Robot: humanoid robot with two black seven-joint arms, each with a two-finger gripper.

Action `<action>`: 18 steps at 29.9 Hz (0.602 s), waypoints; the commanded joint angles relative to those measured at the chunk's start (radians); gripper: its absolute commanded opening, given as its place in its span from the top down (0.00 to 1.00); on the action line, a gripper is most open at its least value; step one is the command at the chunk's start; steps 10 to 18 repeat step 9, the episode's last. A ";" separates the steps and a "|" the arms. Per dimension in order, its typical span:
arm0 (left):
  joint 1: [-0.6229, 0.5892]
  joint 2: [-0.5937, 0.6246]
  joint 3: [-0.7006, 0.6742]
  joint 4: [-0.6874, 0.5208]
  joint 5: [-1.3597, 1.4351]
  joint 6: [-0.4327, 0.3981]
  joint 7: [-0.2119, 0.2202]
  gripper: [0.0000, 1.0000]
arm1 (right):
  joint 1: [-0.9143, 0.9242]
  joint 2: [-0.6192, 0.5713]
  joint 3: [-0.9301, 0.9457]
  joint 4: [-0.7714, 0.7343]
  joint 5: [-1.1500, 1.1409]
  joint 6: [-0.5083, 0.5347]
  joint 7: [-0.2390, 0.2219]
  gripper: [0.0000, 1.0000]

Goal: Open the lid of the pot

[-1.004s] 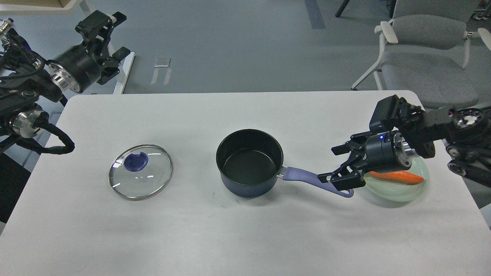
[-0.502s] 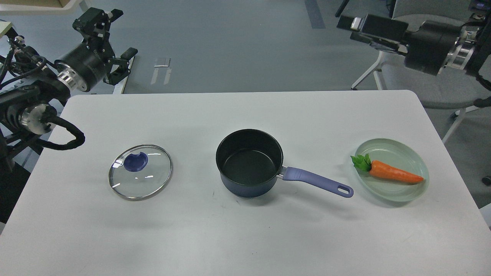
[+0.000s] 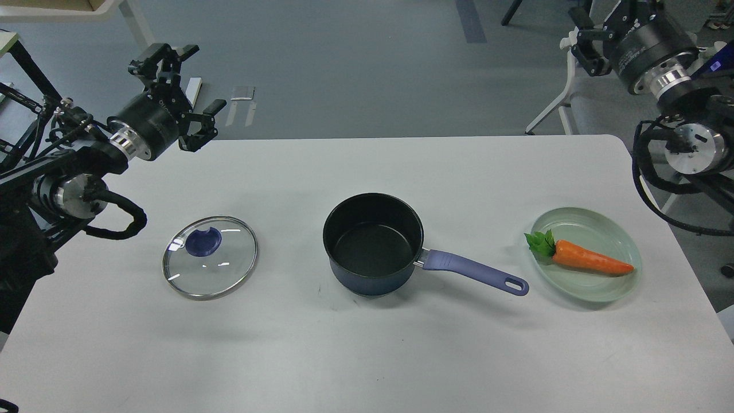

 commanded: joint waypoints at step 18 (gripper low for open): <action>0.040 -0.032 -0.051 0.003 -0.020 -0.023 0.025 0.01 | -0.065 0.019 0.068 -0.006 0.010 0.012 0.000 0.01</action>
